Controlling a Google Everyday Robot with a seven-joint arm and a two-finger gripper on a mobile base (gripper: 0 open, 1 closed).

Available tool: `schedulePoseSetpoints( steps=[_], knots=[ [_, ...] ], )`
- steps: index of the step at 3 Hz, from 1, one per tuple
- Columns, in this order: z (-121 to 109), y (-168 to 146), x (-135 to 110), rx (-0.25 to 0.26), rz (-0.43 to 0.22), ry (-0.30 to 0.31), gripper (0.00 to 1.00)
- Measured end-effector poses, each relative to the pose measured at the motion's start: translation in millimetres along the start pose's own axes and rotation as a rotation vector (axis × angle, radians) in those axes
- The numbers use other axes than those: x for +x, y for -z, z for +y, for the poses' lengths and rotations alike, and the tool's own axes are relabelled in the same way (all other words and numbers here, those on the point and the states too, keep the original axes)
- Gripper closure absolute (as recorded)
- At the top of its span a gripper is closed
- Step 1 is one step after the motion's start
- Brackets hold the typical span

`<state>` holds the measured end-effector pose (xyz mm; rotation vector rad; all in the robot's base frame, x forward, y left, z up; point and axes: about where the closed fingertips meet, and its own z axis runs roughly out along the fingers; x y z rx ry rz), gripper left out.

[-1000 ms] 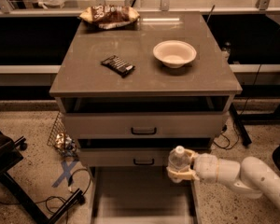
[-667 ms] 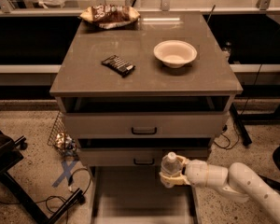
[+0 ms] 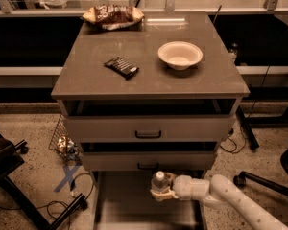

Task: Place blue plastic bottle into bottom drawer

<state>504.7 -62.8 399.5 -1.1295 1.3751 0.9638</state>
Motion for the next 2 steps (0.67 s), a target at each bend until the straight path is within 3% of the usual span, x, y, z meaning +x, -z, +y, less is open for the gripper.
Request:
schedulePoseSetpoints(
  steps=[2],
  knots=[
    [6.1, -52.2, 80.4, -0.115, -0.004, 0.004, 1.0]
  ],
)
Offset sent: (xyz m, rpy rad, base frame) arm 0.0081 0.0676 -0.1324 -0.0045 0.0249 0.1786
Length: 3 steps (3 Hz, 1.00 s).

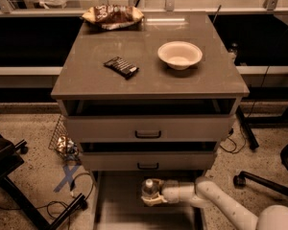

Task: Place blue plastic bottle into bottom drawer

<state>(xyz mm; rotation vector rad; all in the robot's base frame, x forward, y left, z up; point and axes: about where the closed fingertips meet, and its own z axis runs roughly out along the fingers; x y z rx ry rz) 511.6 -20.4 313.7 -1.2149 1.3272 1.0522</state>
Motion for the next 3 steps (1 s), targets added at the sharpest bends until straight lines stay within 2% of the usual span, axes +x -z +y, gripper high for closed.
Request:
schedulePoseSetpoints(
  steps=[1, 3],
  knots=[
    [15.0, -32.0, 36.1, -0.045, -0.001, -0.041, 1.0],
    [32.0, -63.8, 70.5, -0.064, -0.007, -0.096, 1.0]
  ],
)
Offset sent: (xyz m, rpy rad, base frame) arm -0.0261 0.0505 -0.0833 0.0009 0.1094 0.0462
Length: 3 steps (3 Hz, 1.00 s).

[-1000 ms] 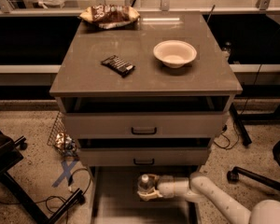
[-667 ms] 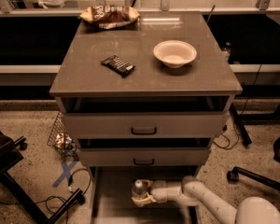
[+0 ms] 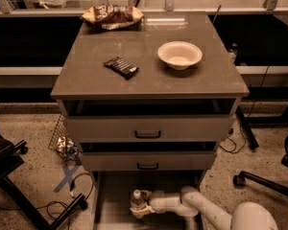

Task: Place blue plastic bottle into bottom drawer

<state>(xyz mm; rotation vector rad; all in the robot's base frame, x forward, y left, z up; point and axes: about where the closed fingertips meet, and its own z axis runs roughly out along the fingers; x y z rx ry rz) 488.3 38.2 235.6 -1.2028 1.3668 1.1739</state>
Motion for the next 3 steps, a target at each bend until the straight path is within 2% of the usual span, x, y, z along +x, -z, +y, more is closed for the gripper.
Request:
schedulePoseSetpoints(
  steps=[2, 3],
  knots=[
    [-4.8, -21.4, 16.3, -0.013, -0.027, -0.003, 1.0],
    [-3.7, -23.4, 16.1, -0.016, -0.028, -0.004, 0.83]
  ],
)
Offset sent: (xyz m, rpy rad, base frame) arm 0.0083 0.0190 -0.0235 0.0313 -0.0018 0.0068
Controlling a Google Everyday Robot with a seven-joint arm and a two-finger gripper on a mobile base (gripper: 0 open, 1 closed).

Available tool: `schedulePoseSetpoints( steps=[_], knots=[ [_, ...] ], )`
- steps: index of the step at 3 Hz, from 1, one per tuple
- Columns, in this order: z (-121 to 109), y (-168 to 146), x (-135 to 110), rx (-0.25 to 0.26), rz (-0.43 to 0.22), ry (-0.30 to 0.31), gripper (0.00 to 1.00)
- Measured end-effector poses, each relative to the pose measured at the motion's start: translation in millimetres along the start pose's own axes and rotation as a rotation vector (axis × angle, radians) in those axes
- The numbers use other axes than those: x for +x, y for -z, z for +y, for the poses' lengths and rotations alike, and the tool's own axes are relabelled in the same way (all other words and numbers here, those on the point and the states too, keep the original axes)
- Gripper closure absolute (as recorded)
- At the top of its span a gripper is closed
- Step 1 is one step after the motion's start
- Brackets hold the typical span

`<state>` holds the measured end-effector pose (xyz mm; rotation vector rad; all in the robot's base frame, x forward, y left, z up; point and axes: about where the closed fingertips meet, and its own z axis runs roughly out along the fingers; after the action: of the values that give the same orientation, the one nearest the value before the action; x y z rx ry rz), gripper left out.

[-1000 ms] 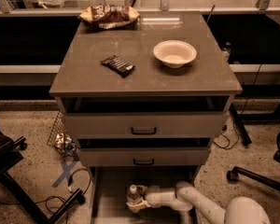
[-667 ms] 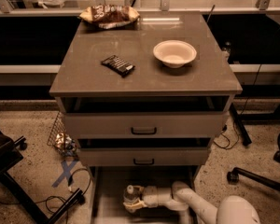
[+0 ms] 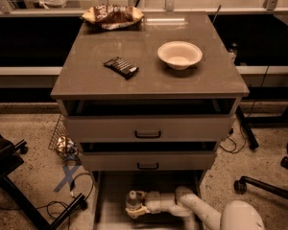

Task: Place blue plastic bottle into bottom drawer

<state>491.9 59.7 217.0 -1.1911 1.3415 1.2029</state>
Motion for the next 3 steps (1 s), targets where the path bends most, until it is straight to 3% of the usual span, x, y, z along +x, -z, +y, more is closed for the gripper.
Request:
schedulePoseSetpoints(
  steps=[1, 3],
  knots=[
    [1.6, -3.0, -0.2, -0.005, -0.003, -0.002, 0.52],
    [4.5, -8.3, -0.5, -0.013, -0.007, -0.005, 0.0]
  ],
)
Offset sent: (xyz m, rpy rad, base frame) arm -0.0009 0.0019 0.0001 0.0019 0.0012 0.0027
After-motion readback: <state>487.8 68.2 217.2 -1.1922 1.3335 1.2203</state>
